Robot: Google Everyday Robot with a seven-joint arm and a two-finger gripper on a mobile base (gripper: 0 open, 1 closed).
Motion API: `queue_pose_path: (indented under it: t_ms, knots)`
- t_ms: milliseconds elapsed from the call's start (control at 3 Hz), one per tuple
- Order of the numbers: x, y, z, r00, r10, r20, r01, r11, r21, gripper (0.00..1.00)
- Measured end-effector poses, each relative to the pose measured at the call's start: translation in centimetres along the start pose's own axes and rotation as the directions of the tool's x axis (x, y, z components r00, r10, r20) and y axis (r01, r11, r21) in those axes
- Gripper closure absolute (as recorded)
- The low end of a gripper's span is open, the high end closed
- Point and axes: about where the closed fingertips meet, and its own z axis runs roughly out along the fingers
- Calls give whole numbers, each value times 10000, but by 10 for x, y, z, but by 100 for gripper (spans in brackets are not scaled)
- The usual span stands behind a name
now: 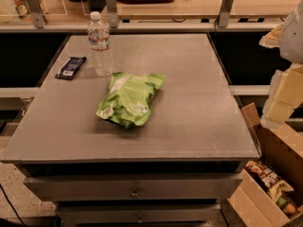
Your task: Pick water bottle
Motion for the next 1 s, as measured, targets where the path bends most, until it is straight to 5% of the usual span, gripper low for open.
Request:
queue_pose_path:
  t_ms: [667, 1000]
  knots:
    - [-7, -4, 0, 9988, -182, 454, 182, 9998, 0, 0]
    - [-38, -31, 8, 9874, -375, 1538, 334, 9990, 292, 0]
